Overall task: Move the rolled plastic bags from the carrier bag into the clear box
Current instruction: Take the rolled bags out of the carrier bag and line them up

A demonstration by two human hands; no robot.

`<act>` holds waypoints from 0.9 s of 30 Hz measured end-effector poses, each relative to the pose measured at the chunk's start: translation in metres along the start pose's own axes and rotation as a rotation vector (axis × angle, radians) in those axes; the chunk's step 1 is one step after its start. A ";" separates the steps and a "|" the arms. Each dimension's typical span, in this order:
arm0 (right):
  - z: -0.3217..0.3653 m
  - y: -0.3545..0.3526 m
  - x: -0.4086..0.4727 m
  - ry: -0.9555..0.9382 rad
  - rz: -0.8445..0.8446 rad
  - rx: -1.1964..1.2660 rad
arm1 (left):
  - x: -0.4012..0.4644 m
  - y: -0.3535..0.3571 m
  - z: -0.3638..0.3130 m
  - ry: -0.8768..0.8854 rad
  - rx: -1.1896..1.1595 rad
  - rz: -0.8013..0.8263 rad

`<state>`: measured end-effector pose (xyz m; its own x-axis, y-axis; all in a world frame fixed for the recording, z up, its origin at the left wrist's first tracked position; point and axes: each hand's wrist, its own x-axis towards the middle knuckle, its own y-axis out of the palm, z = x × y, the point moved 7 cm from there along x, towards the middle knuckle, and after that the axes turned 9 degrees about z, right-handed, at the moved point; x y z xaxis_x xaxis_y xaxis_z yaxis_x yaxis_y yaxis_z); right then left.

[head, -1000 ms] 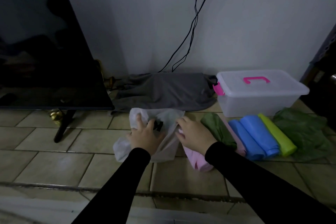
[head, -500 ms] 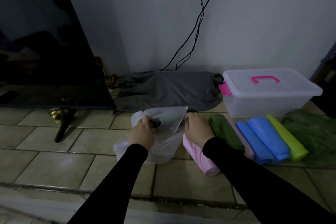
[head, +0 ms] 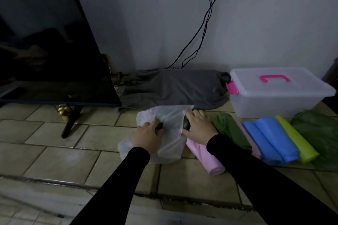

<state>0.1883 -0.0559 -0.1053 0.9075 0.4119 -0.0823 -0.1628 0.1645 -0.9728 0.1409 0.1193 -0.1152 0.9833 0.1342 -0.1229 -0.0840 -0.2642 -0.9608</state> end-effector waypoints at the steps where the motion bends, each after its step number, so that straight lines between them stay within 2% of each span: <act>1: 0.000 0.001 -0.001 0.012 0.022 0.028 | -0.002 0.001 -0.001 -0.005 0.016 0.003; 4: 0.001 -0.002 -0.006 0.020 0.037 0.073 | -0.004 0.003 -0.004 -0.023 0.010 0.025; 11: 0.003 -0.038 -0.025 -0.024 -0.211 0.147 | -0.015 0.009 -0.008 -0.056 -0.005 0.081; 18: -0.021 -0.075 -0.052 0.045 -0.184 0.326 | -0.013 0.014 -0.006 -0.074 0.026 0.090; 27: -0.040 -0.091 -0.109 0.106 -0.370 0.415 | -0.016 0.018 -0.007 -0.095 0.100 0.064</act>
<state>0.1198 -0.1516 -0.0161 0.9635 0.1710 0.2060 0.0544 0.6283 -0.7761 0.1251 0.1056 -0.1288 0.9563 0.2108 -0.2026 -0.1660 -0.1790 -0.9698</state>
